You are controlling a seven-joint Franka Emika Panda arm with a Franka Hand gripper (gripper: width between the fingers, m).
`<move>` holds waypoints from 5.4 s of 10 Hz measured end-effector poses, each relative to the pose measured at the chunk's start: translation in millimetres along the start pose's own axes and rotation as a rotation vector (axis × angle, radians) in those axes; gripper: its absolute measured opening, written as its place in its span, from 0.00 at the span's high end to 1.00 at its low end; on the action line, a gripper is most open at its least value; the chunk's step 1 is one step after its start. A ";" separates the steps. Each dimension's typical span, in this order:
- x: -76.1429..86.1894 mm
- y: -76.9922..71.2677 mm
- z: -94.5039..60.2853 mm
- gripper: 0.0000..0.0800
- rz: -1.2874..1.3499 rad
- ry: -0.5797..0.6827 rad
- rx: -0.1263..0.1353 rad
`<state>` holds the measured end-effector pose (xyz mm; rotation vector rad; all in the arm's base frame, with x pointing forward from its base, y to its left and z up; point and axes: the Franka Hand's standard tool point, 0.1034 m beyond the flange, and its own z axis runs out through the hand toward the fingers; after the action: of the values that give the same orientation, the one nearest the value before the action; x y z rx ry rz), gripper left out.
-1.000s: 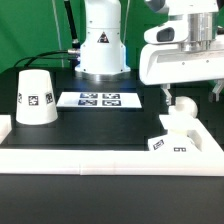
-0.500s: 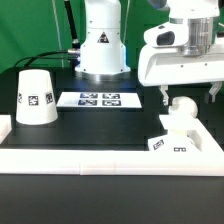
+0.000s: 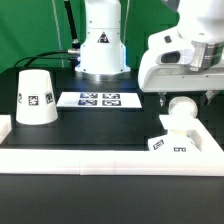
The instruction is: Assemble lamp
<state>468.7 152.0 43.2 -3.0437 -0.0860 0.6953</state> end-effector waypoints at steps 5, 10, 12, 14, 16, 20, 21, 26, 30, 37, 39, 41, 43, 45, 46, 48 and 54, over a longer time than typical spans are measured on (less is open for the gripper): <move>3.0 2.6 3.2 0.13 0.006 -0.272 -0.014; -0.1 4.5 14.6 0.13 0.008 -0.405 -0.023; -1.5 5.1 19.2 0.13 0.014 -0.413 -0.025; -3.5 6.3 25.8 0.13 0.017 -0.425 -0.027; -3.5 7.2 31.3 0.13 0.019 -0.420 -0.026; -4.2 6.9 36.2 0.28 0.018 -0.419 -0.027; -4.2 6.9 36.2 0.28 0.018 -0.419 -0.027; -2.4 11.5 24.5 0.28 -0.046 -0.403 -0.016; -11.6 22.9 -18.3 0.28 -0.080 -0.410 0.006; 9.3 29.9 -47.8 0.28 -0.096 -0.084 0.019; 18.9 33.8 -64.6 0.28 -0.116 0.047 0.022; 17.9 36.3 -82.8 0.28 -0.133 0.155 0.019; 30.8 35.9 -98.4 0.28 -0.151 0.340 0.011; 34.9 34.1 -104.1 0.28 -0.153 0.508 0.008; 37.3 35.8 -102.6 0.28 -0.150 0.574 0.007; 37.7 37.3 -100.4 0.28 -0.150 0.598 0.004; 45.8 60.2 -116.7 0.28 -0.350 0.629 -0.081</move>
Offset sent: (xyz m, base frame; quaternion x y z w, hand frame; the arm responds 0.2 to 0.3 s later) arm 0.0014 -0.0022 -0.0023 0.0033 -0.1916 -0.0038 0.9815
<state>563.6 93.9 126.6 -3.0329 -0.6169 -0.2930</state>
